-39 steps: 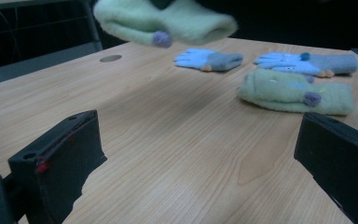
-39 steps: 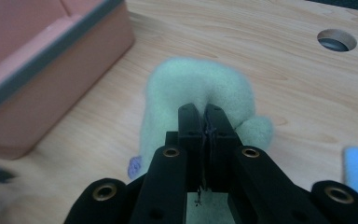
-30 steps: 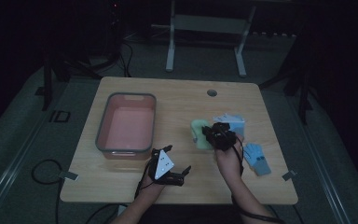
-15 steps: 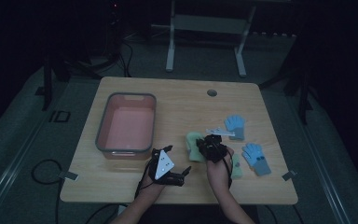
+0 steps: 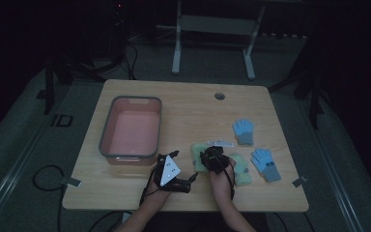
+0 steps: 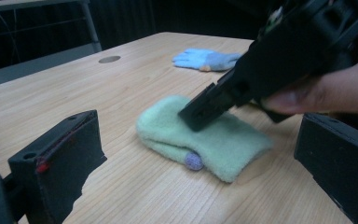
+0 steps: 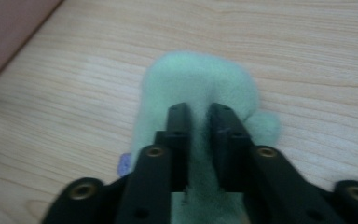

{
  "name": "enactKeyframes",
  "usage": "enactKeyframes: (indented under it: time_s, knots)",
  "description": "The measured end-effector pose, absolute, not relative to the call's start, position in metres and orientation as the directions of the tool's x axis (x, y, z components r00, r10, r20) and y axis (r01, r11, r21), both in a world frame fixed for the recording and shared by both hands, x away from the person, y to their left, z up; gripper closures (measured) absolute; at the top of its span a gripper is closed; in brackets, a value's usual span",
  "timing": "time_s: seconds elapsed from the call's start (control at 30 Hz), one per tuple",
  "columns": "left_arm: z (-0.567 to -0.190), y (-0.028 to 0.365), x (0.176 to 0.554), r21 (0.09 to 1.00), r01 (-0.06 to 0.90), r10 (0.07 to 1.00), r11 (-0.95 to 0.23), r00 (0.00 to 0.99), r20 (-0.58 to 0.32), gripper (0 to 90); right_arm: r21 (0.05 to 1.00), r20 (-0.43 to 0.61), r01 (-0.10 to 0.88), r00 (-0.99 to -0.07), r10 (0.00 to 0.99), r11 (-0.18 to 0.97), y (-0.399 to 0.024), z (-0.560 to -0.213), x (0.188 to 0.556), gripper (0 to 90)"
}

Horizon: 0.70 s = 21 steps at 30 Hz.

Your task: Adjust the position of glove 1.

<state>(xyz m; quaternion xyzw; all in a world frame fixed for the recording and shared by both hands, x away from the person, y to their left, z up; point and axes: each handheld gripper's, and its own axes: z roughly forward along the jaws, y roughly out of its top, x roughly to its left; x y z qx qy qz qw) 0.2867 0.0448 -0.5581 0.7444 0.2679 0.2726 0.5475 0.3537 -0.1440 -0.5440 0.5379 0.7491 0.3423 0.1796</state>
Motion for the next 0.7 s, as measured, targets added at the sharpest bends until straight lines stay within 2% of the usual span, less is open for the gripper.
enactKeyframes:
  time_s: [0.23,0.4,0.7]
  knots:
    - [-0.558,0.045,0.287,0.961,0.101,0.697,-0.256,0.709,0.111,0.6,0.705,0.110,0.678,-0.396,0.912,0.210,-0.145,-0.543,0.356,57.5]
    - [-0.558,0.045,0.287,0.961,0.102,0.696,-0.255,0.709,0.109,0.6,0.717,0.096,0.659,-0.416,0.904,0.227,-0.148,-0.534,0.355,50.6]
    - [-0.558,0.045,0.287,0.961,0.102,0.695,-0.259,0.710,0.112,0.6,0.744,0.082,0.620,-0.454,0.887,0.249,-0.158,-0.510,0.357,48.3]
